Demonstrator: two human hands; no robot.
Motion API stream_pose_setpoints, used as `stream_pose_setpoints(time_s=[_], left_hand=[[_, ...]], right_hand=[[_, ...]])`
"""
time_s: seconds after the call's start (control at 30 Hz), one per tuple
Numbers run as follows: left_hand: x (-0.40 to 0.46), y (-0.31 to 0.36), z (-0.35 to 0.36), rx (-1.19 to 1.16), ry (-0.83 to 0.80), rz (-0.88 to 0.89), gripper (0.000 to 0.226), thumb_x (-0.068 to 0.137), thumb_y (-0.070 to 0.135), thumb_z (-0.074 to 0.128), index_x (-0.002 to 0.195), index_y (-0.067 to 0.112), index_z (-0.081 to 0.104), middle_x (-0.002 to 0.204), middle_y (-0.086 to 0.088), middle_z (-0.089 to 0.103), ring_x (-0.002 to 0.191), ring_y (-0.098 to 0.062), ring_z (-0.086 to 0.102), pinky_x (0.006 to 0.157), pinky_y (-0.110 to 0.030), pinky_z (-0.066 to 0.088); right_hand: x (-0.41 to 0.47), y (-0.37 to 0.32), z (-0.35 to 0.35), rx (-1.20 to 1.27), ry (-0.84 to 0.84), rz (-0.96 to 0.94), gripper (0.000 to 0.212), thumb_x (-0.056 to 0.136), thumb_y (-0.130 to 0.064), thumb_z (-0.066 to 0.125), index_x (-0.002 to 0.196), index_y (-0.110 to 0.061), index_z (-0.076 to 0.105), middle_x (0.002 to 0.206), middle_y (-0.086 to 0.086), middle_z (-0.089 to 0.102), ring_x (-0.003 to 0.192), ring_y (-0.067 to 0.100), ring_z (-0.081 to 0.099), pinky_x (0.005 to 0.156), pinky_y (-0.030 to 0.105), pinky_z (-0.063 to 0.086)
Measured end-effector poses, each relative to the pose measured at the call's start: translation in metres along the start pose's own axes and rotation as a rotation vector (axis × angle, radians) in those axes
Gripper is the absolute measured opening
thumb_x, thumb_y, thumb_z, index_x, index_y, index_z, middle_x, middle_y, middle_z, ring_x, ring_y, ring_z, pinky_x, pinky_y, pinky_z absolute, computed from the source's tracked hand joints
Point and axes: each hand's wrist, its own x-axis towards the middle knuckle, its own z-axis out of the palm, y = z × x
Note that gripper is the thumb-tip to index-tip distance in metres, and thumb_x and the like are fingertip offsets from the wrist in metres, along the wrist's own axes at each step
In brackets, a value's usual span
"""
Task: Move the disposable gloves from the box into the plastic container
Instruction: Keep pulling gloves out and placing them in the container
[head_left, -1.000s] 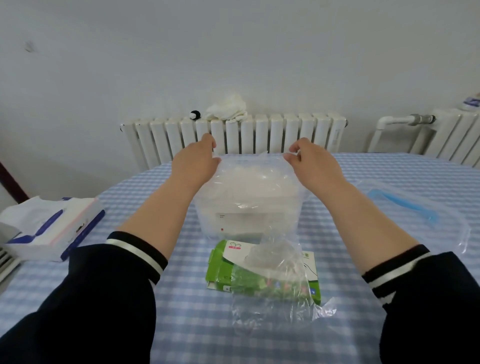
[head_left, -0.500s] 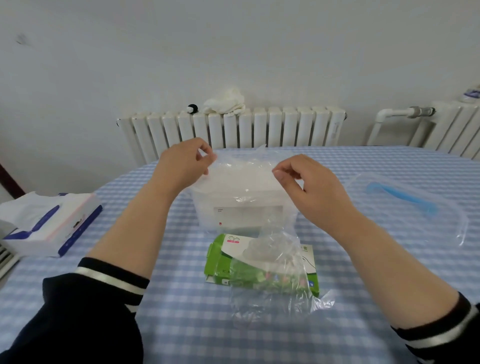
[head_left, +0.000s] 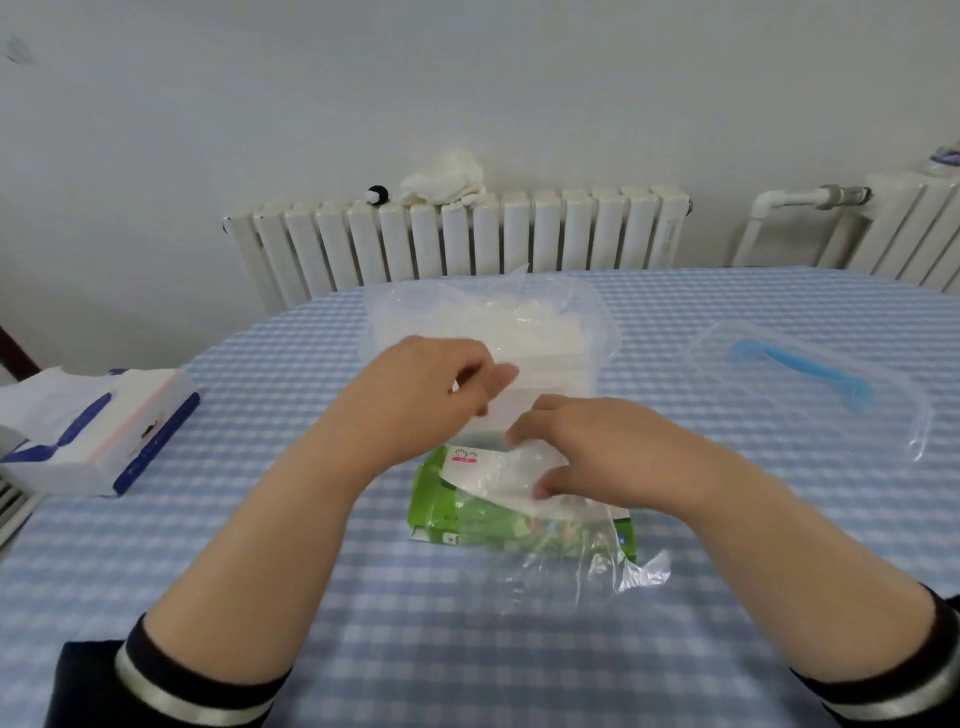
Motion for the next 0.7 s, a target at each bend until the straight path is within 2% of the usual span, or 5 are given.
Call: stream_pose_setpoints(time_s=[0.1, 0.23, 0.43, 0.57, 0.7], left_hand=[[-0.003, -0.001, 0.007, -0.007, -0.307, -0.054, 0.029, 0.083, 0.057, 0.064, 0.096, 0.031, 0.064, 0.095, 0.018, 0.066, 0.072, 0.003, 0.062, 0.073, -0.021, 0.050], [0.001, -0.009, 0.026, 0.037, -0.572, -0.044, 0.055, 0.079, 0.052, 0.073, 0.124, 0.029, 0.052, 0.114, 0.014, 0.059, 0.101, -0.008, 0.056, 0.091, -0.031, 0.046], [0.002, -0.015, 0.024, -0.183, -0.588, 0.036, 0.015, 0.082, 0.034, 0.076, 0.085, 0.032, 0.061, 0.080, 0.017, 0.062, 0.077, -0.002, 0.059, 0.078, -0.026, 0.048], [0.002, -0.011, 0.009, -0.531, -0.441, 0.018, 0.050, 0.076, 0.061, 0.068, 0.109, 0.023, 0.066, 0.109, 0.008, 0.070, 0.102, -0.010, 0.066, 0.090, -0.026, 0.053], [0.004, 0.004, 0.007, -0.817, -0.012, -0.082, 0.017, 0.087, 0.028, 0.063, 0.085, 0.012, 0.068, 0.077, 0.003, 0.073, 0.065, -0.010, 0.065, 0.065, -0.021, 0.053]], right_hand=[[0.002, -0.001, 0.001, -0.049, 0.031, 0.006, 0.023, 0.092, -0.038, 0.059, 0.113, -0.028, 0.057, 0.103, -0.012, 0.054, 0.094, 0.014, 0.054, 0.074, 0.032, 0.042], [0.000, 0.005, -0.006, 0.153, 0.243, -0.006, 0.017, 0.091, -0.043, 0.058, 0.090, -0.026, 0.061, 0.091, -0.011, 0.062, 0.086, 0.009, 0.055, 0.076, 0.031, 0.045], [-0.006, 0.017, -0.020, 0.771, 0.444, 0.009, 0.018, 0.084, -0.031, 0.071, 0.083, -0.017, 0.060, 0.079, -0.010, 0.068, 0.079, 0.000, 0.062, 0.075, 0.014, 0.044], [-0.005, 0.018, -0.023, 1.052, 0.426, -0.003, 0.018, 0.085, -0.010, 0.071, 0.083, -0.011, 0.053, 0.067, 0.002, 0.062, 0.061, 0.014, 0.068, 0.066, 0.019, 0.052], [-0.001, 0.016, -0.021, 1.087, 0.488, 0.072, 0.016, 0.085, -0.015, 0.073, 0.089, -0.011, 0.058, 0.058, 0.001, 0.054, 0.047, 0.008, 0.054, 0.049, 0.022, 0.049]])
